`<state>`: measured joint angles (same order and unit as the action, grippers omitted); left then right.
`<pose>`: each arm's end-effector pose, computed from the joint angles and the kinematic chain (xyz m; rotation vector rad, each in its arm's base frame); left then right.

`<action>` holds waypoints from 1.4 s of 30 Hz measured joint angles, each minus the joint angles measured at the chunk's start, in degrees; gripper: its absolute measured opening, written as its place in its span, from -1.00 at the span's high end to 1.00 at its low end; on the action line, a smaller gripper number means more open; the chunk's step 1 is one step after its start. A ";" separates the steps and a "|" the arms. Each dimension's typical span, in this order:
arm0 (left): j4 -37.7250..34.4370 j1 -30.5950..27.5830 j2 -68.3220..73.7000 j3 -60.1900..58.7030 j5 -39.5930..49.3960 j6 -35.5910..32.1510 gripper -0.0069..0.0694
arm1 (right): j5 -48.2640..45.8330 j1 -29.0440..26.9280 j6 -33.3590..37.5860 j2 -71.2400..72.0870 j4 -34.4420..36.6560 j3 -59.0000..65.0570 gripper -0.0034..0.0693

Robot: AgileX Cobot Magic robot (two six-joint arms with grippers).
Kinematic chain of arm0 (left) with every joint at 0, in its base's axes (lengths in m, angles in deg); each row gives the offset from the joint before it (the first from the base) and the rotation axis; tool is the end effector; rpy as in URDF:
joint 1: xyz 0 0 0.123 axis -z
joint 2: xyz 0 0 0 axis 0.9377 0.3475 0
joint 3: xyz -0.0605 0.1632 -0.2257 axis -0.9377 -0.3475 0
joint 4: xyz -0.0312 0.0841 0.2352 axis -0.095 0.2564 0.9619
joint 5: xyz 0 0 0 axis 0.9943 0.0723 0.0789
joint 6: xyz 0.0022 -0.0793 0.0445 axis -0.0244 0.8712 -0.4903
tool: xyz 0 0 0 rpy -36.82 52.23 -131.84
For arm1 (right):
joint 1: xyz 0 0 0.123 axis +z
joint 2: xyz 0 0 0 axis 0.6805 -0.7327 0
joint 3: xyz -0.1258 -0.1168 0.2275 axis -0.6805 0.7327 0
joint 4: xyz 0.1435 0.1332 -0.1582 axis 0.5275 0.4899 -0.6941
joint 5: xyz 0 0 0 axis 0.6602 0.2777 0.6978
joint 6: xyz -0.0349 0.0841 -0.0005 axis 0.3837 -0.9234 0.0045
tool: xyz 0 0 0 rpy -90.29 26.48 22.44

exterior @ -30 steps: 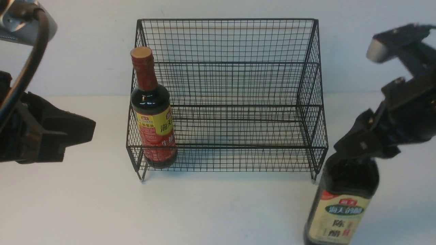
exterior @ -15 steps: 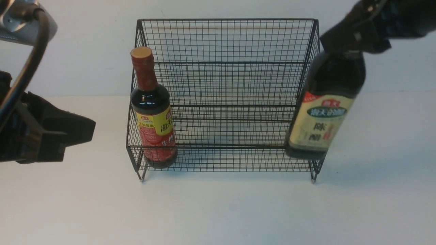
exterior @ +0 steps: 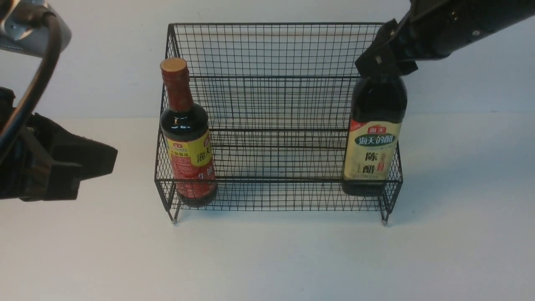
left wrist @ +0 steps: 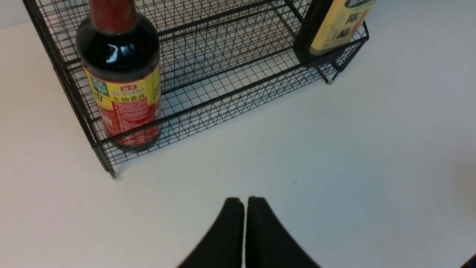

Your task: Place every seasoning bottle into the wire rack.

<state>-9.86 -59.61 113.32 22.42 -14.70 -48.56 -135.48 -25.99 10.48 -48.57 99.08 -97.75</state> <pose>0.1503 -0.0630 0.4007 0.4983 2.2518 -0.5145 0.3319 0.1335 0.3789 -0.8695 2.3039 0.4298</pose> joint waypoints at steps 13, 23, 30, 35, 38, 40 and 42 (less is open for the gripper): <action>0.00 0.00 0.00 0.00 0.00 -0.52 0.83 | -3.40 0.00 0.04 -2.58 -0.71 -0.49 0.01; 0.05 0.00 0.00 0.00 -1.27 -0.59 0.83 | -3.46 0.00 -2.53 -2.58 -1.18 -0.55 0.01; 0.05 0.00 0.00 0.00 -1.27 -0.59 0.83 | -5.81 0.00 -6.04 -1.39 -0.29 -3.49 -0.49; 0.05 0.00 0.00 0.00 -1.32 -0.61 0.83 | -11.50 0.00 -9.01 0.83 -0.40 -10.24 -0.81; 0.05 0.00 0.00 0.00 -1.69 -0.65 0.83 | -11.80 0.00 -13.59 4.20 -0.96 -12.86 -0.79; 0.05 0.00 0.00 0.00 -2.06 -0.65 0.83 | -12.04 0.00 -15.17 6.04 -0.96 -13.05 -0.73; 0.05 0.00 0.00 0.00 -2.58 -0.65 0.83 | -12.41 0.00 -16.84 9.69 -1.08 -12.98 -0.57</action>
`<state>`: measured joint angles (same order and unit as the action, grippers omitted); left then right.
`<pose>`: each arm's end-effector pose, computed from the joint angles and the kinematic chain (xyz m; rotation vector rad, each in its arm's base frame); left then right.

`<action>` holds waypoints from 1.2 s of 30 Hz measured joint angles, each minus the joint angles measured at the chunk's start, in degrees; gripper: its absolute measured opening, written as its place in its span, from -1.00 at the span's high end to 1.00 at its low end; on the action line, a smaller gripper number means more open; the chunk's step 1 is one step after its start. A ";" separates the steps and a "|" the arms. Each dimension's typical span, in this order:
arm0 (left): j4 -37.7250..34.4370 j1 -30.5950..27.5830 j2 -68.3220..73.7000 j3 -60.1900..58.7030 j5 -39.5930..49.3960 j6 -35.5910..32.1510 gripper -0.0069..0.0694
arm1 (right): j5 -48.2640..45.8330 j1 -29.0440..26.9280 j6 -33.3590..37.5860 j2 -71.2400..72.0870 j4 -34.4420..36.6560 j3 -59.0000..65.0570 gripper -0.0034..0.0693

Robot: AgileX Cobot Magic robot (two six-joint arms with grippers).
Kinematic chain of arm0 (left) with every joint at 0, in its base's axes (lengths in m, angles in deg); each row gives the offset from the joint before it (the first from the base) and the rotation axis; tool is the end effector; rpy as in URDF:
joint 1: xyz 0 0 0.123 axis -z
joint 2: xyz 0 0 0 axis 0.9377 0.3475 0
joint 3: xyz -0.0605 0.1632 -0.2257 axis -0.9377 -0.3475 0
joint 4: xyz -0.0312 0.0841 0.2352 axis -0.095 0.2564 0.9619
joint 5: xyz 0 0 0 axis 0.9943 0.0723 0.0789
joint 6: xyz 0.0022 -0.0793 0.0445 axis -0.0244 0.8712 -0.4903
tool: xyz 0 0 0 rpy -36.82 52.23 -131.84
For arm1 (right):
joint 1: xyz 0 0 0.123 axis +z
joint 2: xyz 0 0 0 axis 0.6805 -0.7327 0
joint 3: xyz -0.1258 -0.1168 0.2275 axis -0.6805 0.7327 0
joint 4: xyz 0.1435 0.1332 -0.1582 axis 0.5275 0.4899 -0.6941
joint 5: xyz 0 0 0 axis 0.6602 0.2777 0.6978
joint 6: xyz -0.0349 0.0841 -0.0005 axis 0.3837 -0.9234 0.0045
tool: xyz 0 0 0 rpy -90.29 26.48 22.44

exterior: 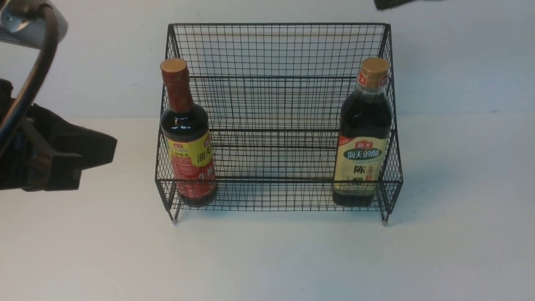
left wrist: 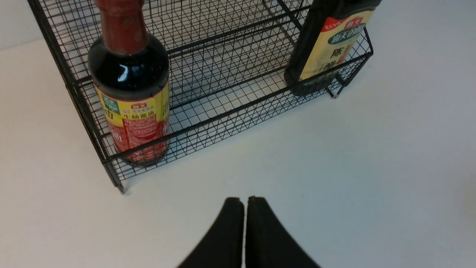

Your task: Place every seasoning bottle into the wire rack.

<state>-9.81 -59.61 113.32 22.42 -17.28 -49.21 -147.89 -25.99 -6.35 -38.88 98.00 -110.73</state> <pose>0.1534 -0.0626 0.4034 0.4883 2.2095 -0.4971 0.2604 0.1135 0.4863 -0.6406 2.2318 0.5257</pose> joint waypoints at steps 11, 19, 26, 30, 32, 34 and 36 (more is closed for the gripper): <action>0.00 0.00 0.00 0.00 -0.17 0.00 0.83 | -0.57 0.00 -1.07 31.27 -9.89 15.89 0.78; 0.00 0.00 0.00 0.00 -0.17 0.00 0.83 | 6.37 0.00 -1.00 61.89 -12.51 47.77 0.94; -0.05 0.00 0.00 0.00 -0.17 0.00 0.83 | 31.98 0.00 -0.29 81.47 -12.05 75.26 0.95; -0.05 0.00 0.00 0.00 -0.17 0.00 0.83 | 46.34 0.00 0.33 84.52 -11.94 84.34 0.95; -0.05 0.00 0.00 0.00 -0.17 0.00 0.83 | 48.65 0.00 0.38 84.52 -11.94 85.64 0.95; -0.05 0.00 0.00 0.00 -0.17 0.00 0.83 | 49.37 0.00 0.38 84.52 -11.92 86.34 0.95; -0.05 0.00 0.00 0.00 -0.17 0.00 0.83 | 49.37 0.00 0.43 84.64 -11.87 86.69 0.95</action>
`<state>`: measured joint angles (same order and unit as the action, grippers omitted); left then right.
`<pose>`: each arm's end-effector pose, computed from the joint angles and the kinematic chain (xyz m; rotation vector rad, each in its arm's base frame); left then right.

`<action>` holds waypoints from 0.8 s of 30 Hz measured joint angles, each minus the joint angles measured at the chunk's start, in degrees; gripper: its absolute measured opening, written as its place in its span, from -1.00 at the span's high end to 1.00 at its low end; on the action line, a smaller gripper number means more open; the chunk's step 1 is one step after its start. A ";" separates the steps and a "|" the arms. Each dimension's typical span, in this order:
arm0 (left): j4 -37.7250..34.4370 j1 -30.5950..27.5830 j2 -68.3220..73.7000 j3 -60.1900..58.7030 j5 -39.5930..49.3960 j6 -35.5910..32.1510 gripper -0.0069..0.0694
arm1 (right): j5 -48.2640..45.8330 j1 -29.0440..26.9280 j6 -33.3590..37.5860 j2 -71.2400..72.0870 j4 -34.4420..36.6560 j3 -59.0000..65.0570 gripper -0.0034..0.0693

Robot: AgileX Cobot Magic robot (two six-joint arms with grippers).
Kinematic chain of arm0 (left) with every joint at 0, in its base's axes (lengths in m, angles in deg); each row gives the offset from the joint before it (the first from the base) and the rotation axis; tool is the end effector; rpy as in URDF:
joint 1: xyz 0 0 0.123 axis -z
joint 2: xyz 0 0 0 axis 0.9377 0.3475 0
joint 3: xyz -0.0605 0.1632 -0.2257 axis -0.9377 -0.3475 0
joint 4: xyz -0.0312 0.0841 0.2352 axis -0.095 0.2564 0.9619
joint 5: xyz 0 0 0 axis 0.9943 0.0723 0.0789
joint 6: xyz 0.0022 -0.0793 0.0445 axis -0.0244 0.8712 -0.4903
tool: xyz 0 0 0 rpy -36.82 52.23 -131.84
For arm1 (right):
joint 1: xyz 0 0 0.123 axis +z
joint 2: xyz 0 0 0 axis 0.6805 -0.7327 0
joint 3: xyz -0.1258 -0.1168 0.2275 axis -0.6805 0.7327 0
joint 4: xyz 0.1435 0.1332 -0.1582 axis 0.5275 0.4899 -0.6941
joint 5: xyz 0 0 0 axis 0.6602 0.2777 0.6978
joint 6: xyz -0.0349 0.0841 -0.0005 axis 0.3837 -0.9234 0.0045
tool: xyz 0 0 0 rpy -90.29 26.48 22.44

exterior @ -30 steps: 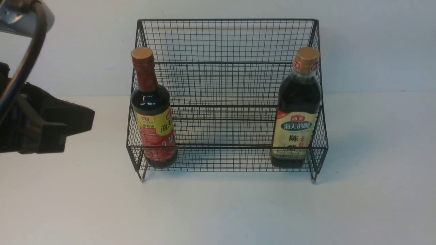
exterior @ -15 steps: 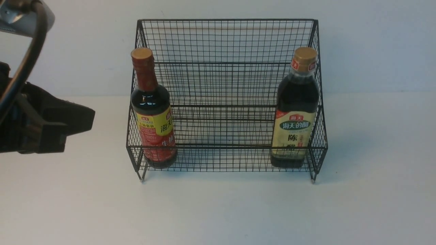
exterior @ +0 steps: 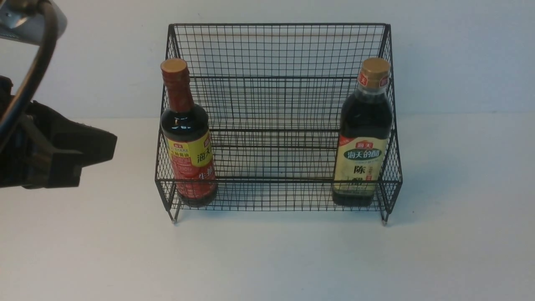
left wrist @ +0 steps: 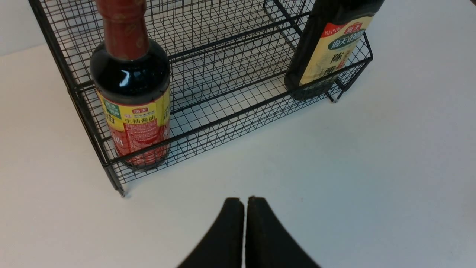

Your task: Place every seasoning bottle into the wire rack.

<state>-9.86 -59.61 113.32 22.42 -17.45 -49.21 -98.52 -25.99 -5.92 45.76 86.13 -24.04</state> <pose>0.1536 -0.0626 0.4036 0.4866 2.2068 -0.4975 0.0211 0.0132 0.2925 -0.3294 1.4870 0.2365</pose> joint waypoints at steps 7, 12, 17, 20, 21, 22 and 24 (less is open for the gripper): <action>-0.05 0.00 0.00 0.00 0.00 0.00 0.83 | -1.95 0.00 0.00 0.00 0.11 0.49 0.95; -0.05 0.00 0.00 0.00 -0.05 0.00 0.83 | -3.59 0.00 0.06 0.00 0.11 0.56 0.95; -0.05 0.00 0.00 0.00 -0.05 0.00 0.83 | -3.89 0.00 0.06 0.00 0.11 0.56 0.95; -0.05 0.00 0.00 0.00 -0.05 0.00 0.83 | -3.94 0.00 0.06 0.00 0.11 0.68 0.95; -0.05 0.00 0.00 0.00 -0.05 0.00 0.83 | -3.76 0.00 0.06 0.00 0.11 1.10 0.95; -0.05 0.00 0.00 0.00 -0.05 0.00 0.83 | -3.43 0.00 0.06 0.02 0.11 1.75 0.95; -0.11 0.00 0.00 0.00 -0.05 0.00 0.83 | -2.78 0.00 0.06 0.07 0.11 3.67 0.95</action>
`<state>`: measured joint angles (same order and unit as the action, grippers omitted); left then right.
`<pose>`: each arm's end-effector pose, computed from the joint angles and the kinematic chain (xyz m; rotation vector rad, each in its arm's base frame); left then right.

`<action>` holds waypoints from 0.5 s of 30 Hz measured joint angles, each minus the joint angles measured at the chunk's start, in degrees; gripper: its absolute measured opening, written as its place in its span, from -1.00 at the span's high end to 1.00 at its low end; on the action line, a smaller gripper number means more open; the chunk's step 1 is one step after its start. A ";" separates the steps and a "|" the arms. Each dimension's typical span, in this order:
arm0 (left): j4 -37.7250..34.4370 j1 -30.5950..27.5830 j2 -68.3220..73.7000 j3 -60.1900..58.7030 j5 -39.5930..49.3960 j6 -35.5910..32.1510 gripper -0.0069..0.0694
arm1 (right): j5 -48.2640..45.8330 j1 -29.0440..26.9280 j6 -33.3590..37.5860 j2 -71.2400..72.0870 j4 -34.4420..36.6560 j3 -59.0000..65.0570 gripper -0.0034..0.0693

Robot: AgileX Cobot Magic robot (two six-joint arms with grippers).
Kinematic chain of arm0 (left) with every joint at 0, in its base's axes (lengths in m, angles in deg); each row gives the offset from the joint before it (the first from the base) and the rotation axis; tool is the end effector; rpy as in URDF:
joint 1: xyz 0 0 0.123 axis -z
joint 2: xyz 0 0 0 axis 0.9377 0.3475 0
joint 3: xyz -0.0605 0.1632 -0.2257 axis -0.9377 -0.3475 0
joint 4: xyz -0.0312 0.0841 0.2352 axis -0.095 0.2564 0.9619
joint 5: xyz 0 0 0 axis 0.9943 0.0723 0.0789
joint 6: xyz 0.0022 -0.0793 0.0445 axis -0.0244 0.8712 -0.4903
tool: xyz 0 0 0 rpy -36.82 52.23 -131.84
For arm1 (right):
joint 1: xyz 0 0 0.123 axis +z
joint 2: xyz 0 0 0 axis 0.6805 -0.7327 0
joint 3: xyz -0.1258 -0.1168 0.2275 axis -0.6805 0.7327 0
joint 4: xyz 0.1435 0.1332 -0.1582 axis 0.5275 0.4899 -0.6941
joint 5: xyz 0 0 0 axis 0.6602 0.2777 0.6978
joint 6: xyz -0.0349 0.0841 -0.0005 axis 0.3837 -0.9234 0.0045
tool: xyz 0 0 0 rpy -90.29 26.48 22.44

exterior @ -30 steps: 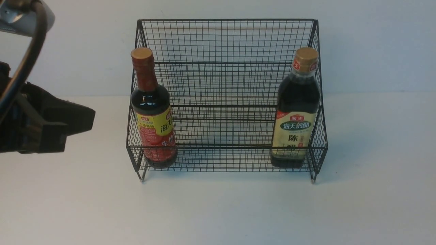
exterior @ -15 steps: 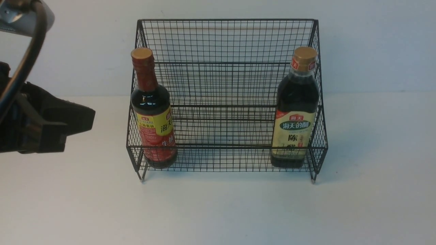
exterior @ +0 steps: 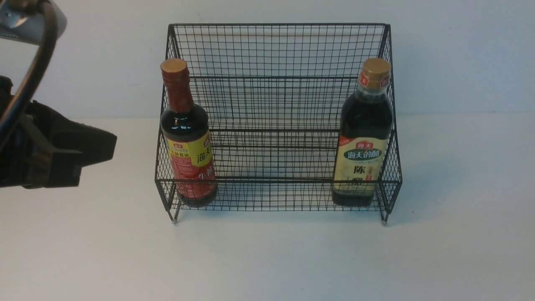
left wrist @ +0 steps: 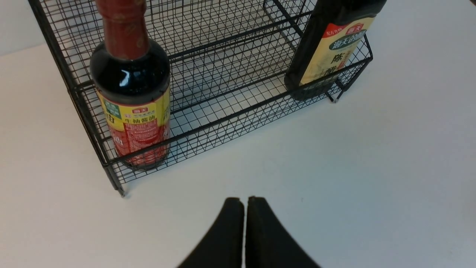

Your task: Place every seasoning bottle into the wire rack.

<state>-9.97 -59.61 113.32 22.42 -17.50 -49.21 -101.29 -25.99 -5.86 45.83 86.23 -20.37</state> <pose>0.1536 -0.0627 0.4037 0.4857 2.2057 -0.4997 0.0281 0.0161 0.2683 -0.3561 1.5946 0.2379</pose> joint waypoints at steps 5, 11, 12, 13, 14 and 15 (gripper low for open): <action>0.00 0.00 0.00 0.00 0.06 0.00 0.83 | 0.64 -0.91 0.00 0.00 -1.26 6.39 0.95; 0.18 0.00 0.00 0.00 1.74 0.00 0.83 | 0.64 -6.19 0.00 0.00 -4.14 13.43 0.95; 0.18 0.00 0.00 0.00 1.74 0.00 0.83 | 0.64 -7.06 0.00 0.00 -4.34 14.07 0.95; 0.18 0.00 0.00 0.00 1.80 0.00 0.83 | 0.58 -8.16 0.00 0.00 -4.49 15.02 0.95; 0.18 0.00 0.00 0.00 1.86 0.00 0.83 | 0.58 -8.60 0.00 0.00 -4.49 15.53 0.95; 0.23 0.00 0.00 0.00 2.36 0.00 0.83 | 0.58 -10.11 0.00 0.00 -4.50 16.68 0.95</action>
<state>-9.74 -59.61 113.32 22.42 -15.14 -49.21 -100.72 -36.10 -5.86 45.83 81.73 -3.69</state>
